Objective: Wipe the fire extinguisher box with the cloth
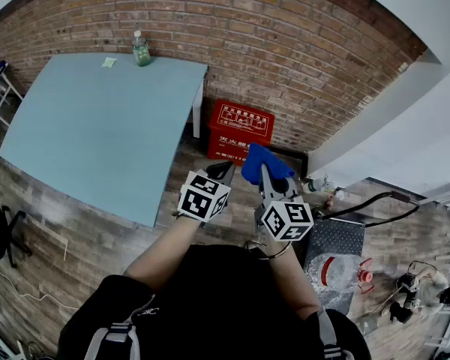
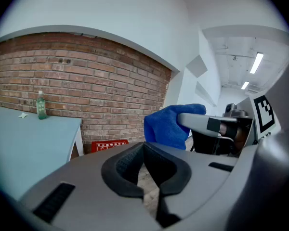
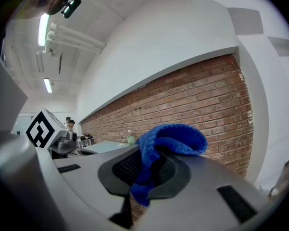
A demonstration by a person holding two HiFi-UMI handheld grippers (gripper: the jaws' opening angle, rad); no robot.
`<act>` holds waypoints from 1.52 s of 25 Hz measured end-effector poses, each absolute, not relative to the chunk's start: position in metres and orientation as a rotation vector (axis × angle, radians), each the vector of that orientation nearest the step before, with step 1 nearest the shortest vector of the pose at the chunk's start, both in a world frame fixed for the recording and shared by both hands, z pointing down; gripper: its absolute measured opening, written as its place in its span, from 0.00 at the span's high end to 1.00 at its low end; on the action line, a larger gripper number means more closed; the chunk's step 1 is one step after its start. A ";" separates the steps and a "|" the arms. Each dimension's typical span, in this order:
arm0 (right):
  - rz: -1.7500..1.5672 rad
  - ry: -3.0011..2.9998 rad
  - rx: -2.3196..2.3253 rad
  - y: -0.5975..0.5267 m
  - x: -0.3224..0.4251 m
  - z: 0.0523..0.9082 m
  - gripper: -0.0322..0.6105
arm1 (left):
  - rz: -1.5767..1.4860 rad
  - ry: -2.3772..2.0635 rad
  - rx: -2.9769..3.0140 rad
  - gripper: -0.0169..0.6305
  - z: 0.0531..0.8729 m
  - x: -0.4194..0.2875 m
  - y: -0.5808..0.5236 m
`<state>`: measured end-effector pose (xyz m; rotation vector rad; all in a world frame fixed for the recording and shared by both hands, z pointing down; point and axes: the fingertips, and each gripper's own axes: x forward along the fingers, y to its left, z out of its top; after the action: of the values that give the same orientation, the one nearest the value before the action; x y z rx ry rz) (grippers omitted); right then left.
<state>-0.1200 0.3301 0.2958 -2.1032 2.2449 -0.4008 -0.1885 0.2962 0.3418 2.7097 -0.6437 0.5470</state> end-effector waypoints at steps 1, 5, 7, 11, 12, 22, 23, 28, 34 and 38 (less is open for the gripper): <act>-0.397 2.243 -2.107 0.330 -0.121 0.295 0.88 | 0.544 -0.644 2.713 0.98 0.342 -0.190 0.296; -0.385 2.246 -2.120 0.328 -0.126 0.294 0.88 | 0.537 -0.649 2.723 0.98 0.342 -0.197 0.297; -0.384 2.251 -2.125 0.327 -0.129 0.294 0.88 | 0.538 -0.652 2.723 0.98 0.342 -0.201 0.296; -0.373 2.260 -2.125 0.317 -0.132 0.292 0.88 | 0.527 -0.667 2.719 0.98 0.341 -0.207 0.287; -0.369 2.266 -2.122 0.313 -0.132 0.292 0.88 | 0.524 -0.672 2.718 0.98 0.342 -0.207 0.284; -0.354 2.299 -2.101 0.250 -0.115 0.299 0.88 | 0.555 -0.729 2.704 0.98 0.352 -0.200 0.233; -0.346 2.304 -2.096 0.240 -0.112 0.298 0.88 | 0.551 -0.738 2.701 0.98 0.352 -0.197 0.224; -0.340 2.333 -2.083 0.190 -0.084 0.299 0.88 | 0.543 -0.783 2.685 0.98 0.352 -0.174 0.175; -0.383 2.371 -2.060 0.120 -0.040 0.308 0.88 | 0.558 -0.825 2.642 0.98 0.356 -0.136 0.111; -0.422 2.421 -2.026 0.076 -0.012 0.317 0.88 | 0.577 -0.850 2.597 0.98 0.362 -0.109 0.073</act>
<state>-0.0124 0.0760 0.3169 -2.0258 2.4212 -0.4216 -0.1087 0.0730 0.3618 2.5969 -0.8498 0.5773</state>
